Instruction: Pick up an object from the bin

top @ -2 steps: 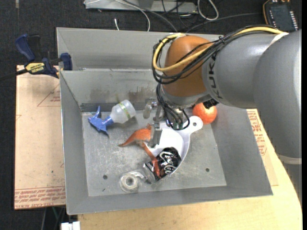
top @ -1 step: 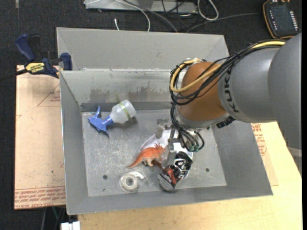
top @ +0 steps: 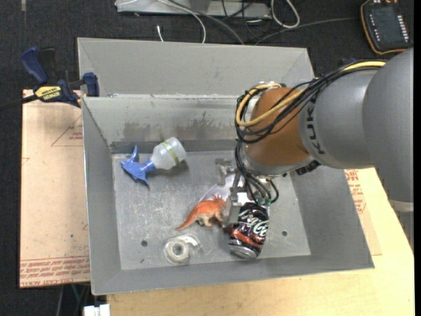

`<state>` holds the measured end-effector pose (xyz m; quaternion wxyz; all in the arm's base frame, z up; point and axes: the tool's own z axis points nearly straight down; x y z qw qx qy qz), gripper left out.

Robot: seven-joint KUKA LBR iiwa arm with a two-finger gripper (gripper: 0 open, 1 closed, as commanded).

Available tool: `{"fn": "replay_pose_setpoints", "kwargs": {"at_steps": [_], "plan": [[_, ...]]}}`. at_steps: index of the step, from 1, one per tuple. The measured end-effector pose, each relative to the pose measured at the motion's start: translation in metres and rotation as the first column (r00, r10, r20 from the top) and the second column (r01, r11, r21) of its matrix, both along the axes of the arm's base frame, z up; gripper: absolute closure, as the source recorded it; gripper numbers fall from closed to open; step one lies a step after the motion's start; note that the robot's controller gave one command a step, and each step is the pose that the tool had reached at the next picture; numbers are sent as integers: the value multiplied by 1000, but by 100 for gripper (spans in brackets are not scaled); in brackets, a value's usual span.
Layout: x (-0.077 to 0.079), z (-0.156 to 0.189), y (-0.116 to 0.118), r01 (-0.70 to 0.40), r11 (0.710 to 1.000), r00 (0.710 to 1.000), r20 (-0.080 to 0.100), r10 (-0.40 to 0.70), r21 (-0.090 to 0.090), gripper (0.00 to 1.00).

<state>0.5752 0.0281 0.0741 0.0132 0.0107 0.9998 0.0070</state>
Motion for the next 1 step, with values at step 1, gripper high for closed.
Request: {"fn": "replay_pose_setpoints", "kwargs": {"at_steps": [1], "plan": [[-3,3,4,1,1000,1000,-2,-1,-4,0]]}}
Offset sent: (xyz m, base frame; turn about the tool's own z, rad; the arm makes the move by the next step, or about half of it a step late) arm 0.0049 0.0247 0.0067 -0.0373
